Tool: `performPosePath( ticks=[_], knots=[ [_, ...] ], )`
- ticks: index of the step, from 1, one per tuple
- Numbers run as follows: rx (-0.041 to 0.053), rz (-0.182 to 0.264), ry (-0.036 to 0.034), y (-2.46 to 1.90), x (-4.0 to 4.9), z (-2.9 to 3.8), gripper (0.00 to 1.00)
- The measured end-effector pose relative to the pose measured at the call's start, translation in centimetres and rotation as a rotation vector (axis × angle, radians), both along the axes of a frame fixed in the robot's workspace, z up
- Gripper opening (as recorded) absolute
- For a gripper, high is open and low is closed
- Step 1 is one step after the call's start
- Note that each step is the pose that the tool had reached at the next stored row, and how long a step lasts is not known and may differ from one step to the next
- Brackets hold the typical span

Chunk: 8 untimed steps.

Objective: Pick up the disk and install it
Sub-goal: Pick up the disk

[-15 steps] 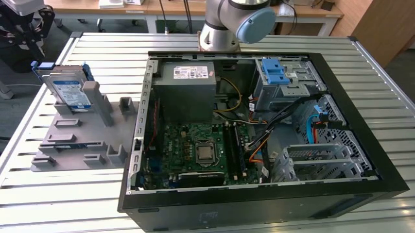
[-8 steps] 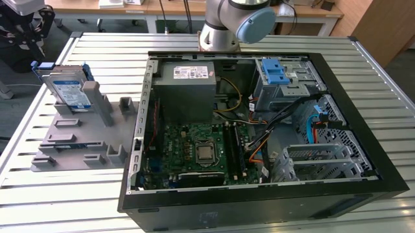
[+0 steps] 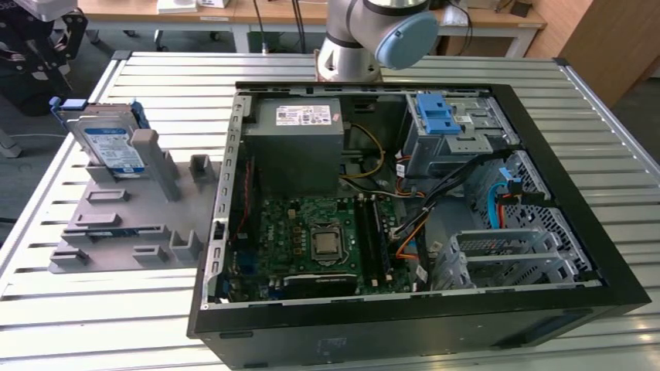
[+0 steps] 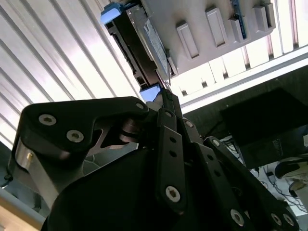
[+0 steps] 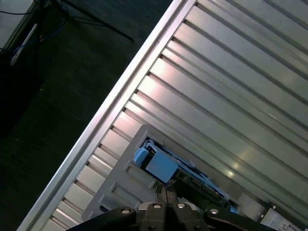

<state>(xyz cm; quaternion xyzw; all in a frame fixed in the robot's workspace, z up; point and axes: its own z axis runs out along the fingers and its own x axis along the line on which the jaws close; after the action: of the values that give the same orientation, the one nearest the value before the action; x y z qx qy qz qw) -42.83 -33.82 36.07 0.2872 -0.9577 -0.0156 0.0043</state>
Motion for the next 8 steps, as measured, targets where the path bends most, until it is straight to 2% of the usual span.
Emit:
performPosePath(
  ticks=[3,8],
  knots=[
    [0.0000,0.025,-0.0001,0.00,0.00,0.00,0.11],
    [-0.0001,0.025,0.0001,0.00,0.00,0.00,0.11]
  ],
)
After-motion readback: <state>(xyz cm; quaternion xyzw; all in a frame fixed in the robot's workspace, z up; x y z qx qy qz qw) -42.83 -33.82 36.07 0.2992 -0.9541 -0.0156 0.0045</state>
